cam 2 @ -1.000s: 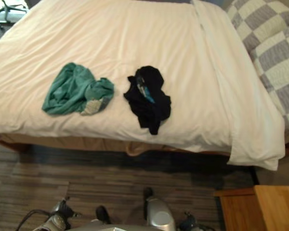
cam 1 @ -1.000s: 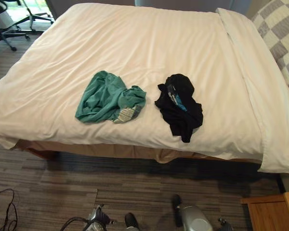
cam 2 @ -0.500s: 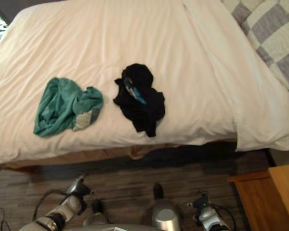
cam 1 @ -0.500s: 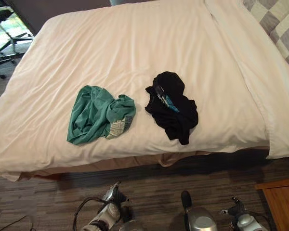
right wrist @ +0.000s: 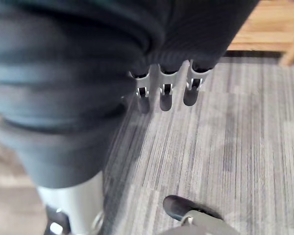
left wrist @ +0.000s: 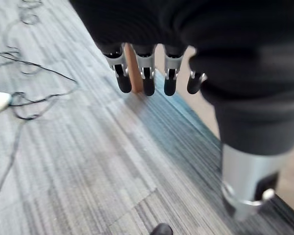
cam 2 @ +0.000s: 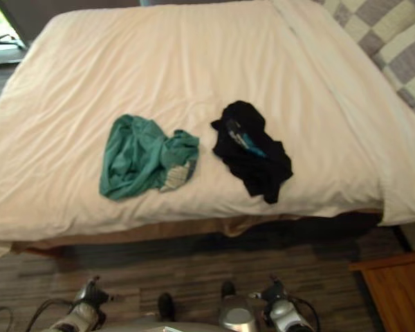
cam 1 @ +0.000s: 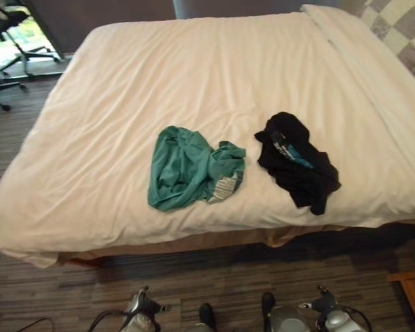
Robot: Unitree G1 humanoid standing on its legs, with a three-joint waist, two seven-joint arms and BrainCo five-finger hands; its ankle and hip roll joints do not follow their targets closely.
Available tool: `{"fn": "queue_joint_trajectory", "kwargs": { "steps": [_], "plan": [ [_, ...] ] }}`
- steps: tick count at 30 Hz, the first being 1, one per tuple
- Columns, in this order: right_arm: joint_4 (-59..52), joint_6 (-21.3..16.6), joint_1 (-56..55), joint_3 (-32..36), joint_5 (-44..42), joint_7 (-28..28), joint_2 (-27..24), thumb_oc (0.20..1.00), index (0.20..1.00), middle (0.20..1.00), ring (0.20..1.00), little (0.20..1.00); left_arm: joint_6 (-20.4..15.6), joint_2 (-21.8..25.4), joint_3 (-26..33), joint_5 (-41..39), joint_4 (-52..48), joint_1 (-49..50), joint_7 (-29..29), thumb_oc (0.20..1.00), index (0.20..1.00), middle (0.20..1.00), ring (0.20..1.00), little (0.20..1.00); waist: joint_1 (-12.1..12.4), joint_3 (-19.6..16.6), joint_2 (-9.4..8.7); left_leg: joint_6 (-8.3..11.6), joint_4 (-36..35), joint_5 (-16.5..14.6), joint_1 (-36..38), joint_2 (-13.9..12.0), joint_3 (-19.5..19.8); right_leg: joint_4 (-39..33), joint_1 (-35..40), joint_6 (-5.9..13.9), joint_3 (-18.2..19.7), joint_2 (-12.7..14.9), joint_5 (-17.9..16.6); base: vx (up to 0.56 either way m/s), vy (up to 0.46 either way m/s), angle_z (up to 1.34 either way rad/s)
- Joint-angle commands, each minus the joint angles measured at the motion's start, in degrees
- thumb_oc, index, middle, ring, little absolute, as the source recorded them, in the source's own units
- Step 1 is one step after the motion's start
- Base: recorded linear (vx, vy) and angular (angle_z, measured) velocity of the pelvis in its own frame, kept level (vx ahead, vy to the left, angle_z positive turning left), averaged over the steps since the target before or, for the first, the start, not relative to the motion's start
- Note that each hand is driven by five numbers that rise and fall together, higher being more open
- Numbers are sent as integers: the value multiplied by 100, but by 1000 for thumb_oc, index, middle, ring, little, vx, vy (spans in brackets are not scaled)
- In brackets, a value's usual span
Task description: Tidy up the quilt and then pick up the clothes from the bed and put them into the laundry hamper.
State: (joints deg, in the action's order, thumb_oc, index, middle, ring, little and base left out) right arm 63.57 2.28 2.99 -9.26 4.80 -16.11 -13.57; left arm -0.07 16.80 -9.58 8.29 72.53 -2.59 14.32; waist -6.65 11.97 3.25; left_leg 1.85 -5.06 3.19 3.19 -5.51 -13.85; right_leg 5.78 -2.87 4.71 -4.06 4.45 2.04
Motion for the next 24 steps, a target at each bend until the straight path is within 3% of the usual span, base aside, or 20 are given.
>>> {"fn": "queue_joint_trajectory", "kwargs": {
  "steps": [1, 3, 4, 5, 6, 7, 10, 17, 24],
  "plan": [
    [-770, -135, -88, 364, -652, -424, -300, 1000, 1000, 1000, 1000, 1000, -127, 656, 552, -716, -167, -105, 508, 1000, 1000, 1000, 1000, 1000, 23, 57, -478, 363, 6, -550, 233, -89, -317, -682, 322, 395, 101, 527, 46, 110, -24, -25],
    [-1703, -252, -389, 807, -671, -549, -662, 1000, 1000, 1000, 1000, 1000, -246, 987, 903, -832, -634, 9, 663, 1000, 1000, 1000, 1000, 1000, -13, 18, -493, 385, 6, -570, 320, -93, -363, -803, 432, 433, 126, 542, 23, 120, -26, -26],
    [-2700, -352, -728, 1216, -309, -698, -1089, 1000, 1000, 1000, 1000, 1000, -328, 1371, 1103, -644, -1442, 112, 869, 1000, 1000, 1000, 1000, 1000, -64, 17, -478, 408, 6, -580, 395, -108, -378, -874, 538, 471, 98, 569, 20, 93, -27, -9],
    [-2715, -343, -738, 1221, -305, -695, -1087, 1000, 1000, 1000, 1000, 1000, -322, 1371, 1104, -642, -1453, 119, 869, 1000, 1000, 1000, 1000, 1000, -60, 4, -477, 409, 6, -567, 378, -111, -381, -879, 522, 466, 103, 565, 5, 101, -27, -2],
    [-3572, -479, -972, 1560, 305, -753, -1640, 1000, 1000, 1000, 1000, 1000, -428, 1868, 1149, -75, -2493, 207, 989, 1000, 1000, 1000, 1000, 1000, -105, 35, -443, 423, 6, -605, 447, -113, -386, -927, 612, 505, 52, 599, 26, 33, -12, 0],
    [-3588, -471, -982, 1566, 309, -748, -1638, 1000, 1000, 1000, 1000, 1000, -420, 1867, 1153, -71, -2507, 215, 987, 1000, 1000, 1000, 1000, 1000, -102, 23, -441, 425, 6, -588, 428, -117, -389, -932, 594, 499, 57, 595, 8, 59, -14, -3],
    [-4715, -709, -1011, 1918, 1306, -766, -2798, 1000, 1000, 1000, 1000, 1000, -749, 2817, 1192, 635, -4183, 187, 932, 1000, 1000, 1000, 1000, 1000, -132, 90, -328, 461, 6, -597, 442, -147, -370, -957, 594, 539, 15, 615, 44, 26, -27, -3],
    [-5459, -678, -291, 1585, 1918, -682, -3518, 1000, 1000, 1000, 1000, 1000, -838, 3245, 854, 662, -5071, -677, 808, 1000, 1000, 1000, 1000, 1000, -226, 291, -231, 488, 9, -441, 141, -216, -453, -867, 178, 504, 163, 551, 19, -65, -12, -9],
    [-5780, -669, 965, 704, 2092, -763, -3555, 1000, 1000, 1000, 1000, 1000, -378, 3092, -485, 1368, -4493, -2321, 795, 1000, 1000, 1000, 1000, 1000, -387, 645, -272, 509, 63, -264, -430, -298, -688, -648, -713, 506, 474, 410, -113, -115, -15, -24]
  ]
}}
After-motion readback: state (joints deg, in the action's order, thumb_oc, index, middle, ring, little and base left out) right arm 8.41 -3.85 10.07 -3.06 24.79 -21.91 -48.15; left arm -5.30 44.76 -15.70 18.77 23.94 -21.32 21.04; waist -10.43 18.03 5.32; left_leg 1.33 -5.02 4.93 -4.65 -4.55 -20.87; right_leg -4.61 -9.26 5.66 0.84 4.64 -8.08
